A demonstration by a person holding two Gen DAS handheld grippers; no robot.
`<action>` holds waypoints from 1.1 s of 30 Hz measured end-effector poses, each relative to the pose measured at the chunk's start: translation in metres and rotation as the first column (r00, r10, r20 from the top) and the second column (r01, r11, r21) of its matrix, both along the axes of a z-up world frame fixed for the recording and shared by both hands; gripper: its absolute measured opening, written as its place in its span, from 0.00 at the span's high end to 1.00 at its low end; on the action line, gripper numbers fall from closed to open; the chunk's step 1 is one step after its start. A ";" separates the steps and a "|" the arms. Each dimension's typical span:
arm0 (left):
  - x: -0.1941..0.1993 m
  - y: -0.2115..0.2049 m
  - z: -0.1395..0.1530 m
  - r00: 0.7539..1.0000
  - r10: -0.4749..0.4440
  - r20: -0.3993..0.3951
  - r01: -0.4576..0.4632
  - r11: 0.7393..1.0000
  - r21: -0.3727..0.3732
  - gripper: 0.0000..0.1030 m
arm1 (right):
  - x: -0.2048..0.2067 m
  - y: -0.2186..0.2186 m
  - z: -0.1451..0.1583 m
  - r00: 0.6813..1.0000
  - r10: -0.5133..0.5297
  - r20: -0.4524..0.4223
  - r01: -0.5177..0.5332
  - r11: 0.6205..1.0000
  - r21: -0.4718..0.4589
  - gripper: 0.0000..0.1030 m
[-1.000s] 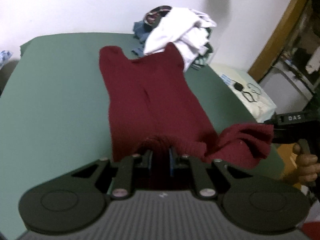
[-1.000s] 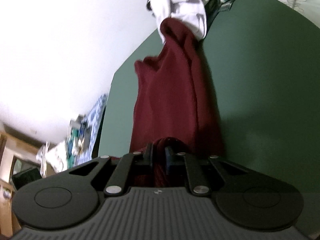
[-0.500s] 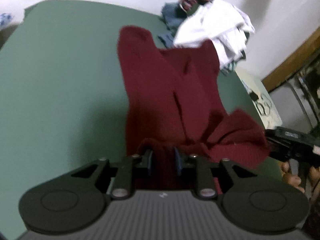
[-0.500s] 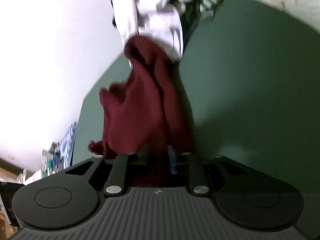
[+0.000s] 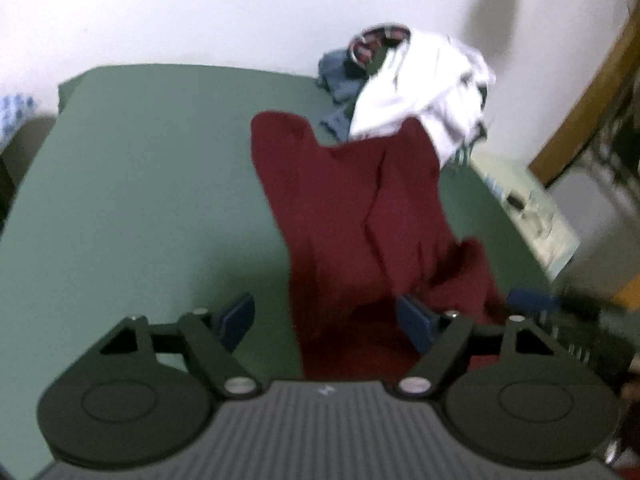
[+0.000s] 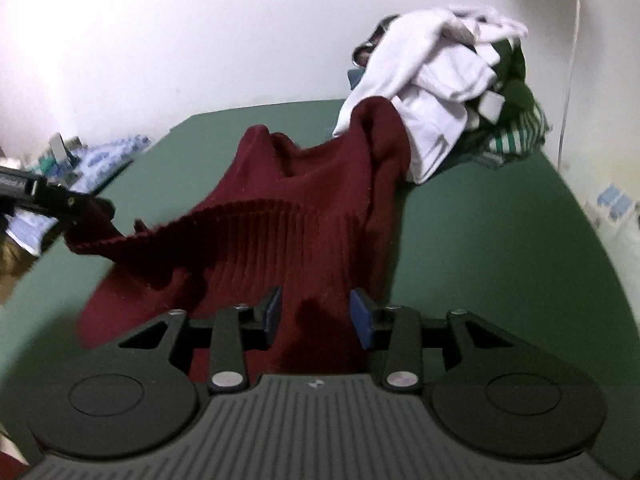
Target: Fold clothes
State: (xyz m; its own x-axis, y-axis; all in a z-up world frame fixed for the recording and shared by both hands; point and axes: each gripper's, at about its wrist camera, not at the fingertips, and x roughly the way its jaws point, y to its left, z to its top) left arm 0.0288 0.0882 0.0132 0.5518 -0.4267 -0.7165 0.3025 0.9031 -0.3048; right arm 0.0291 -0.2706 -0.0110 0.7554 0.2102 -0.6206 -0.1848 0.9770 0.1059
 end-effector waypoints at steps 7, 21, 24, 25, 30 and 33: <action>-0.021 -0.003 -0.010 0.997 -0.075 0.027 0.075 0.997 -0.017 0.16 | 0.026 0.011 -0.017 0.995 -0.099 -0.007 0.099 0.992 -0.077 0.65; -0.032 -0.008 0.006 0.982 -0.176 0.066 0.178 0.984 -0.027 0.57 | 0.022 0.000 -0.003 0.997 -0.079 0.001 0.079 0.996 0.050 0.68; -0.017 -0.038 -0.008 0.981 -0.182 0.071 0.181 0.983 0.015 0.69 | 0.028 0.012 -0.005 1.000 -0.023 -0.011 0.024 0.999 0.039 0.68; -0.011 -0.048 -0.013 0.981 -0.178 0.075 0.177 0.984 0.025 0.69 | 0.032 0.016 -0.007 1.000 -0.008 -0.018 0.009 0.999 0.034 0.68; 0.021 -0.078 -0.044 0.996 -0.069 0.055 0.058 0.982 0.178 0.67 | 0.060 0.022 -0.029 0.999 -0.040 -0.023 0.039 0.998 -0.045 0.66; 0.022 -0.079 -0.048 0.995 -0.029 0.096 0.007 0.974 0.225 0.65 | 0.065 0.012 -0.029 0.997 -0.072 -0.013 0.072 0.997 -0.008 0.66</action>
State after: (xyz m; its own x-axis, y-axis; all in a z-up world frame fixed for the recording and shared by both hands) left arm 0.0507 0.0096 -0.0345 0.6181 -0.2721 -0.7375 0.3378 0.9391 -0.0634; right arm 0.0937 -0.2584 -0.0401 0.7598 0.1511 -0.6324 -0.1129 0.9885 0.1006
